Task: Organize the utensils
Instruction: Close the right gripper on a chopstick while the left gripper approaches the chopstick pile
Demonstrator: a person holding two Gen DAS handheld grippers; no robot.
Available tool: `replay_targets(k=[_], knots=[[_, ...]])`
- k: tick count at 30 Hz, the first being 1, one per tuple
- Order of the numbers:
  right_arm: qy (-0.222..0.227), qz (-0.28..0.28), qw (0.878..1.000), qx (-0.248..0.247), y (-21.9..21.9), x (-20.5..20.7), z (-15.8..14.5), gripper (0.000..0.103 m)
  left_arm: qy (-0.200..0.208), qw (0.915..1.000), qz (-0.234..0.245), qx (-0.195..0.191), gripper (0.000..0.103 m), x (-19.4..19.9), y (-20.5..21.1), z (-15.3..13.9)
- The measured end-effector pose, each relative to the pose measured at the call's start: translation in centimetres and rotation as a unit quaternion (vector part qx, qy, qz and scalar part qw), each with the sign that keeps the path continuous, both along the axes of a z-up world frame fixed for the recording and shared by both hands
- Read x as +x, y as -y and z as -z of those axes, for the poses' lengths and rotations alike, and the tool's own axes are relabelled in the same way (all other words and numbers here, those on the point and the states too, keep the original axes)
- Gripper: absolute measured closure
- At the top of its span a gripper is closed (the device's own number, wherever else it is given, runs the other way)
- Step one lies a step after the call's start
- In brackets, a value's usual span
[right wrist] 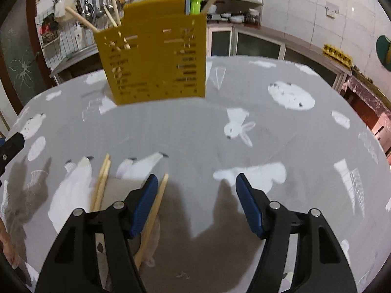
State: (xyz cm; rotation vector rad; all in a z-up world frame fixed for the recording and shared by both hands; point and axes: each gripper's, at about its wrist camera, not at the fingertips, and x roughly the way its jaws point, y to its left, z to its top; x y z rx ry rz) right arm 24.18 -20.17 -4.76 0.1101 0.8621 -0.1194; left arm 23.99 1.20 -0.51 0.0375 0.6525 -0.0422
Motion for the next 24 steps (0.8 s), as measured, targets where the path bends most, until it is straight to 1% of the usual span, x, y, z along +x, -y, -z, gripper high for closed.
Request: replay_targets(k=[2, 3, 4, 5, 7, 8, 10, 11, 12, 15, 18, 24], knots=[[-0.004, 0.002, 1.000, 0.001, -0.1, 0.1, -0.1, 0.039, -0.006, 0.9999, -0.001, 0.008, 0.005, 0.0, -0.1, 0.3], [-0.006, 0.002, 1.000, 0.000, -0.3, 0.2, -0.1, 0.043, -0.007, 0.9999, -0.001, 0.008, 0.005, 0.1, -0.2, 0.3], [-0.010, -0.001, 1.000, 0.001, -0.5, 0.4, -0.2, 0.050, -0.010, 0.9999, -0.002, 0.004, 0.005, 0.1, -0.3, 0.4], [-0.014, -0.003, 1.000, 0.005, -0.7, 0.5, -0.2, 0.054, -0.013, 0.9999, -0.001, -0.001, 0.005, 0.2, -0.3, 0.5], [-0.026, -0.011, 1.000, 0.011, -1.2, 0.7, 0.1, 0.068, -0.020, 0.9998, 0.002, -0.007, 0.005, 0.3, -0.2, 0.6], [-0.030, -0.015, 0.999, 0.011, -1.6, 0.9, 0.2, 0.070, -0.024, 0.9997, 0.003, -0.007, 0.005, 0.3, 0.1, 0.6], [-0.029, -0.025, 0.999, 0.015, -1.9, 1.0, 0.2, 0.079, -0.026, 0.9996, 0.005, -0.001, 0.005, 0.3, 0.7, 0.7], [-0.029, -0.031, 0.999, 0.019, -1.9, 1.0, 0.2, 0.090, -0.027, 0.9996, 0.007, 0.002, 0.005, 0.2, 1.1, 0.7], [-0.029, -0.034, 0.999, 0.022, -1.8, 1.1, 0.2, 0.093, -0.028, 0.9995, 0.009, 0.005, 0.005, 0.2, 1.5, 0.7], [-0.027, -0.040, 0.998, 0.040, -0.9, 1.1, 0.1, 0.094, -0.039, 0.9992, 0.010, 0.009, 0.005, 0.4, 2.6, 0.7], [-0.022, -0.040, 0.998, 0.034, 0.3, 1.2, -0.2, 0.094, -0.050, 0.9986, 0.015, 0.006, 0.005, 0.7, 3.7, 0.9], [-0.020, -0.044, 0.999, 0.020, 3.6, 1.5, -0.7, 0.094, -0.079, 0.9964, 0.026, -0.017, 0.005, 1.6, 5.4, 1.8]])
